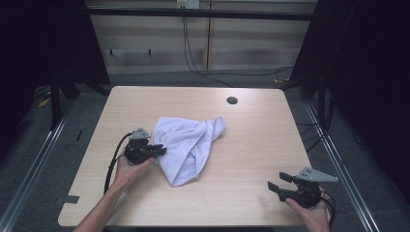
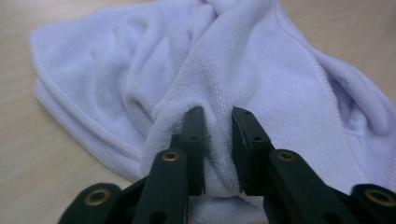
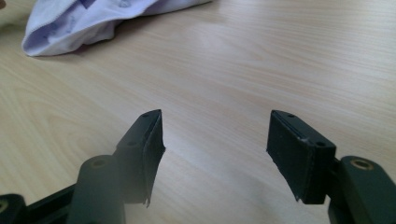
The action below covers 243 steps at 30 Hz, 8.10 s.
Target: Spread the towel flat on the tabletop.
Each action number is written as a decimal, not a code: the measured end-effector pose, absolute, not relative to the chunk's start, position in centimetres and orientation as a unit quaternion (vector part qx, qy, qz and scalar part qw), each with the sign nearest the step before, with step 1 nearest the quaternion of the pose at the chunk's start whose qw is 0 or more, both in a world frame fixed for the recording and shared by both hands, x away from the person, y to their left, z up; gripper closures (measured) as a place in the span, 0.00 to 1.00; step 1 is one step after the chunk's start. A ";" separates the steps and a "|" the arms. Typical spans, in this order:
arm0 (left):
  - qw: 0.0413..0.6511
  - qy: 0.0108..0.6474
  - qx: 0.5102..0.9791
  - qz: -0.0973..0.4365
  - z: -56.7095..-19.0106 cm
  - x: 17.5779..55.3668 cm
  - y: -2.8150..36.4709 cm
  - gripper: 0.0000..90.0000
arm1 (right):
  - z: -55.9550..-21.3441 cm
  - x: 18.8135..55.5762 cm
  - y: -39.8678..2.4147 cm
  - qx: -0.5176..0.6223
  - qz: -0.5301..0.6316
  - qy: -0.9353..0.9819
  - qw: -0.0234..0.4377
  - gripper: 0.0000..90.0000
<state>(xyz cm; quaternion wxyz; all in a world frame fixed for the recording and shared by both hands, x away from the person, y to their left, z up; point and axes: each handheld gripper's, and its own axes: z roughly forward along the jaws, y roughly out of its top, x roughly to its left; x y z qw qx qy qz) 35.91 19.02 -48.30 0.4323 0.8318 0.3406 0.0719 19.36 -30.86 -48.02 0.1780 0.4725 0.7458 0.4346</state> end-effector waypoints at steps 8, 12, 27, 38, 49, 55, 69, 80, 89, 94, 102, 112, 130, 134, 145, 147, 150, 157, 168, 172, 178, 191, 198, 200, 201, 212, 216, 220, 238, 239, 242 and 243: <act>0.430 0.297 0.852 0.023 -48.6 31.3 17.3 0.92 | -47.2 17.9 -29.2 0.465 0.447 0.746 0.167 0.41; 0.428 0.276 0.861 0.002 -48.5 29.1 16.4 0.92 | -47.3 18.2 -27.7 0.450 0.447 0.759 0.148 0.41; 0.477 0.223 0.849 -0.035 -45.1 27.7 17.4 0.78 | -47.5 21.7 -21.7 0.378 0.453 0.802 0.094 0.63; 0.519 0.218 0.826 -0.016 -41.5 29.7 16.1 0.66 | -48.0 26.1 -17.4 0.357 0.459 0.812 0.058 0.60; 0.426 0.228 0.876 -0.008 -46.1 33.3 11.7 0.57 | -50.5 28.7 -14.8 0.349 0.440 0.827 0.023 0.57; 0.441 0.236 0.866 -0.006 -46.2 33.3 12.5 0.89 | -50.1 28.6 -14.6 0.354 0.435 0.827 0.043 0.87; 0.589 0.319 0.742 0.030 -40.9 34.4 20.4 0.91 | -42.7 30.1 -22.6 0.428 0.508 0.739 0.112 0.91; 0.610 0.317 0.723 0.075 -35.3 37.2 19.4 0.91 | -34.0 33.8 -24.3 0.426 0.539 0.709 0.161 0.92; 0.618 0.302 0.715 0.125 -30.1 40.6 17.5 0.90 | -27.3 38.0 -26.1 0.434 0.530 0.695 0.217 0.92; 0.628 0.262 0.717 0.151 -28.2 39.1 16.2 0.90 | -24.9 37.2 -27.2 0.411 0.568 0.668 0.249 0.92; 0.568 0.267 0.776 0.051 -40.1 34.5 15.5 0.89 | -37.6 32.5 -28.5 0.437 0.512 0.722 0.161 0.93; 0.507 0.233 0.828 -0.044 -46.2 27.7 15.5 0.72 | -47.9 26.7 -29.2 0.468 0.417 0.773 0.099 0.93; 0.424 0.326 0.845 0.009 -50.5 34.7 17.3 0.78 | -46.2 23.3 -28.7 0.465 0.433 0.755 0.161 0.57; 0.410 0.326 0.852 0.012 -50.3 34.0 17.3 0.89 | -46.0 23.5 -26.4 0.436 0.448 0.769 0.134 0.55; 0.388 0.262 0.884 -0.025 -49.5 28.1 17.6 0.79 | -45.5 27.7 -16.3 0.355 0.465 0.806 0.089 0.51; 0.393 0.256 0.883 -0.034 -49.5 28.2 17.8 0.76 | -45.3 29.6 -13.3 0.349 0.477 0.803 0.079 0.50; 0.396 0.263 0.879 -0.038 -49.6 28.7 18.0 0.75 | -45.8 31.3 -10.3 0.338 0.470 0.813 0.056 0.49; 0.394 0.270 0.877 -0.040 -49.6 28.7 19.0 0.74 | -46.3 31.2 -10.4 0.348 0.441 0.821 0.100 0.95; 0.387 0.279 0.877 -0.050 -49.3 27.6 19.0 0.67 | -46.6 25.6 -21.2 0.421 0.425 0.792 0.122 0.93; 0.441 0.294 0.847 -0.039 -47.7 27.9 21.0 0.65 | -47.9 24.0 -24.3 0.449 0.397 0.792 0.120 0.87; 0.451 0.343 0.824 -0.028 -48.3 29.2 24.7 0.69 | -47.6 24.4 -25.4 0.452 0.401 0.785 0.136 0.62; 0.434 0.331 0.837 -0.036 -49.3 29.7 24.8 0.72 | -48.1 31.2 -23.9 0.437 0.418 0.785 0.137 0.66; 0.411 0.326 0.851 -0.038 -49.9 29.8 24.2 0.68 | -50.4 32.9 -23.2 0.441 0.377 0.806 0.121 0.65; 0.407 0.315 0.856 -0.047 -49.9 29.7 24.0 0.68 | -50.4 32.7 -23.1 0.440 0.389 0.802 0.111 0.74; 0.407 0.315 0.856 -0.047 -49.9 29.7 24.0 0.67 | -50.4 32.7 -23.1 0.440 0.389 0.802 0.111 0.74; 0.392 0.274 0.875 -0.073 -50.0 28.7 22.5 0.97 | -48.5 31.5 -24.1 0.442 0.435 0.775 0.119 0.98; 0.394 0.275 0.875 -0.059 -49.8 28.8 22.5 0.99 | -47.9 31.1 -24.3 0.441 0.446 0.769 0.122 0.98; 0.433 0.292 0.852 -0.038 -48.9 29.3 22.8 0.99 | -46.6 30.5 -24.9 0.440 0.467 0.756 0.130 0.98; 0.566 0.307 0.763 0.052 -38.7 34.7 23.2 0.99 | -36.7 31.6 -28.7 0.429 0.538 0.700 0.193 0.98; 0.566 0.307 0.763 0.052 -38.7 34.7 23.2 0.99 | -36.7 31.6 -28.7 0.429 0.538 0.700 0.193 0.98; 0.599 0.287 0.744 0.078 -34.5 34.8 23.0 0.99 | -33.0 31.5 -29.4 0.415 0.563 0.681 0.217 0.98; 0.607 0.281 0.738 0.087 -33.3 34.7 23.0 0.99 | -31.9 31.5 -29.5 0.410 0.567 0.678 0.225 0.98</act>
